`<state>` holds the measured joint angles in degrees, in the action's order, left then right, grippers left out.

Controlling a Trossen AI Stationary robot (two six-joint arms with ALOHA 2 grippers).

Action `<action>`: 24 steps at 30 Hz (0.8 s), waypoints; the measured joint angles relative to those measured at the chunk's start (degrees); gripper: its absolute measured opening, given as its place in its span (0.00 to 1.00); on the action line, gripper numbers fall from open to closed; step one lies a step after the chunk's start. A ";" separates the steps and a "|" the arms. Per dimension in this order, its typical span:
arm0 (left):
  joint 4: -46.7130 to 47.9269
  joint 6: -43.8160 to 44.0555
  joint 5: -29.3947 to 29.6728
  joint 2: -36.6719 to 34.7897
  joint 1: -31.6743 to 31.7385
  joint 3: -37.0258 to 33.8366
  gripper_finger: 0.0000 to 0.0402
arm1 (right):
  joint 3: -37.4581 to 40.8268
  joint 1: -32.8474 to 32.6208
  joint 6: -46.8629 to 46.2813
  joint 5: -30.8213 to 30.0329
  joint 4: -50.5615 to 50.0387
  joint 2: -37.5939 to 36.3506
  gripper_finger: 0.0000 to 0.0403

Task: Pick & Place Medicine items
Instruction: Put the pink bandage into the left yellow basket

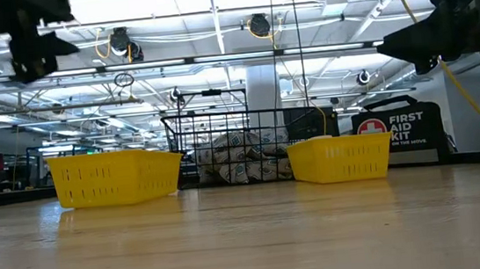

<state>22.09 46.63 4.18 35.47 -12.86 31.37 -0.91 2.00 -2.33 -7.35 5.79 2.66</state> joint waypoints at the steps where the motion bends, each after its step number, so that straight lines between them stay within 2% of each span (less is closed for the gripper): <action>1: 3.29 3.85 -1.50 4.35 -2.21 3.19 0.49 | 0.01 0.00 0.00 0.00 -0.01 0.00 0.28; 3: 11.02 14.12 -5.90 12.00 -6.73 8.99 0.49 | 0.02 0.00 0.00 0.00 -0.01 0.00 0.28; 5: 16.68 27.93 -10.68 19.53 -11.71 13.00 0.49 | 0.04 0.00 0.00 0.00 -0.01 0.00 0.28; 8: 16.82 49.78 -13.43 28.20 -20.13 17.05 0.49 | 0.04 0.00 0.00 -0.02 0.00 0.00 0.28; 11: 15.82 67.61 -12.87 35.64 -27.62 20.18 0.49 | 0.04 0.00 0.00 -0.02 -0.01 0.00 0.28; 16: 14.22 95.04 -4.88 46.38 -38.53 24.41 0.49 | 0.05 0.00 0.00 -0.04 -0.01 -0.01 0.28; 18: 13.88 98.94 -5.14 50.91 -40.71 26.24 0.49 | 0.07 0.00 0.00 -0.04 -0.01 0.00 0.28; 21: 9.93 99.21 -4.97 57.37 -40.59 28.22 0.49 | 0.07 0.00 0.00 -0.04 -0.01 -0.02 0.28; 24: 4.96 97.84 -8.59 61.69 -40.47 29.42 0.49 | 0.07 0.00 0.00 -0.04 -0.01 -0.02 0.28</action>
<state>27.06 144.47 -4.41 97.16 -53.33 60.79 -0.84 2.00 -2.33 -7.40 5.78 2.63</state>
